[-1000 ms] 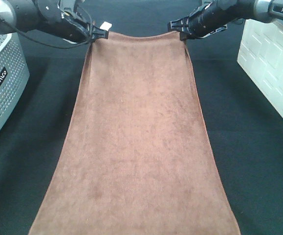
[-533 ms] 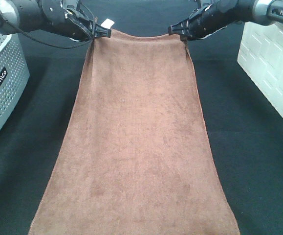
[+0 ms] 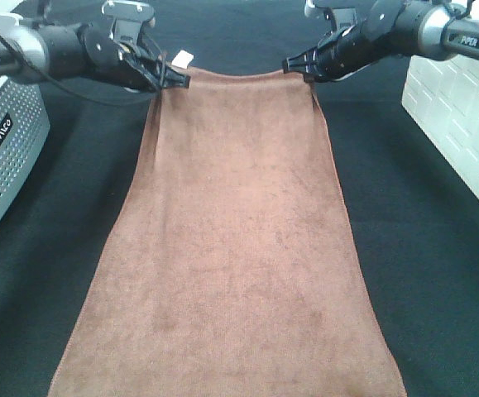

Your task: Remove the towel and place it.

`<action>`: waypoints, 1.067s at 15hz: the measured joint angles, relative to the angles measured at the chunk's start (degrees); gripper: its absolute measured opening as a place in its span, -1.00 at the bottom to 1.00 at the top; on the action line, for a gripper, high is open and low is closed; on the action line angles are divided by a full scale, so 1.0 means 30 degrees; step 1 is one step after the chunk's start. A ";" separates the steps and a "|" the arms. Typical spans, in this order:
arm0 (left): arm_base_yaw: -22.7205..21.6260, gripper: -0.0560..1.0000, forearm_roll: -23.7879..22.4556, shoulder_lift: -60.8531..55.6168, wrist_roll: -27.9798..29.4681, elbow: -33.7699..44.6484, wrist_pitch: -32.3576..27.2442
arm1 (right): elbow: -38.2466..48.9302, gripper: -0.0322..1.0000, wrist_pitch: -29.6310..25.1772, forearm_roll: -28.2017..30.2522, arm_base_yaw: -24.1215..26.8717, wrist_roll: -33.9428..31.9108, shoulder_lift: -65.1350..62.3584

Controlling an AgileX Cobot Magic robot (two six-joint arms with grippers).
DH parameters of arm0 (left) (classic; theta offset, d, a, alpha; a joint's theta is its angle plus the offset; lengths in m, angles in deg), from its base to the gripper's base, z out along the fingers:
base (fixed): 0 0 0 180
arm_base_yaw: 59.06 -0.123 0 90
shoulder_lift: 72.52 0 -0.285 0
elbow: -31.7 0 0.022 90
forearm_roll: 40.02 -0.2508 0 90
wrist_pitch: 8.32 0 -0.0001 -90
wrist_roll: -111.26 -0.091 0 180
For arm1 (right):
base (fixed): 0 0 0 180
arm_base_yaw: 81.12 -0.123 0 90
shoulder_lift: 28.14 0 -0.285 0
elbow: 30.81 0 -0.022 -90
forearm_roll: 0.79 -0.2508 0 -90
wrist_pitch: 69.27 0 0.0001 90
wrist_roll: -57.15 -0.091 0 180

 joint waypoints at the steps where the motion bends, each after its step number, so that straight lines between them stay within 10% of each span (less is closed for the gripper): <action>1: 0.0000 -0.88 0.0000 0.0286 0.0000 0.0000 0.0267 | 0.0000 -0.94 0.0134 0.0000 0.0000 0.0000 0.0229; 10: 0.0000 -0.79 0.0057 0.1642 0.0000 -0.0019 0.2884 | -0.0172 -0.72 0.1662 -0.0344 0.0000 0.0019 0.1127; 16: 0.0000 0.29 0.1089 0.1757 0.0057 -0.0019 0.3743 | -0.0172 0.33 0.2349 -0.0344 0.0115 0.0019 0.1127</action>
